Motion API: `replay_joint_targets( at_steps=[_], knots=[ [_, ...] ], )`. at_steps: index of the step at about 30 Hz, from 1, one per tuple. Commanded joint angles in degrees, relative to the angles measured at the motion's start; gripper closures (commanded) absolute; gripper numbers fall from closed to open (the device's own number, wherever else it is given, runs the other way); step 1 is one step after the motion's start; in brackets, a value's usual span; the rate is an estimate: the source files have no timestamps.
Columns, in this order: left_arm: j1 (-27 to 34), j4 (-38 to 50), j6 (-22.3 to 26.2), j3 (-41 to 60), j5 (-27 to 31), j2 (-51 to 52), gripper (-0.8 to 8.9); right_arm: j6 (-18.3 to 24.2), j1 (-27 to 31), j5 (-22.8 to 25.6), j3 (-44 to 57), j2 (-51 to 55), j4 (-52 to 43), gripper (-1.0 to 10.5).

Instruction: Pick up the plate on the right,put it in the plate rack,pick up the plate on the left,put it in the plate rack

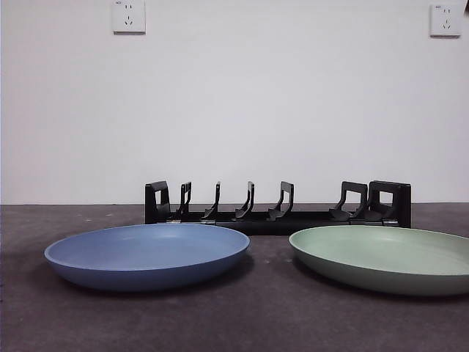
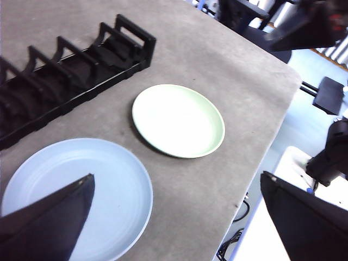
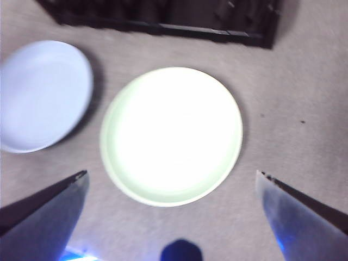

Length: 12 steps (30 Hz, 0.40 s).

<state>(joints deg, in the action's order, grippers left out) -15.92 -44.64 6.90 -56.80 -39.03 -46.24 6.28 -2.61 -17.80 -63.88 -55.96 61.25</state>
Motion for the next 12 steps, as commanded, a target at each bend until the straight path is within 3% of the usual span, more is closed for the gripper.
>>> replay_joint_targets(
  at_steps=[1,12],
  knots=[
    [-2.3,2.0,1.4,0.0,-0.8,-1.1,1.03,-0.7,0.0,0.5,-0.1,-5.5,-1.5,4.1],
    [-8.4,6.7,4.1,0.0,-2.7,-3.3,1.03,-0.7,0.0,4.1,-0.1,-26.4,-7.9,4.1]
  ],
)
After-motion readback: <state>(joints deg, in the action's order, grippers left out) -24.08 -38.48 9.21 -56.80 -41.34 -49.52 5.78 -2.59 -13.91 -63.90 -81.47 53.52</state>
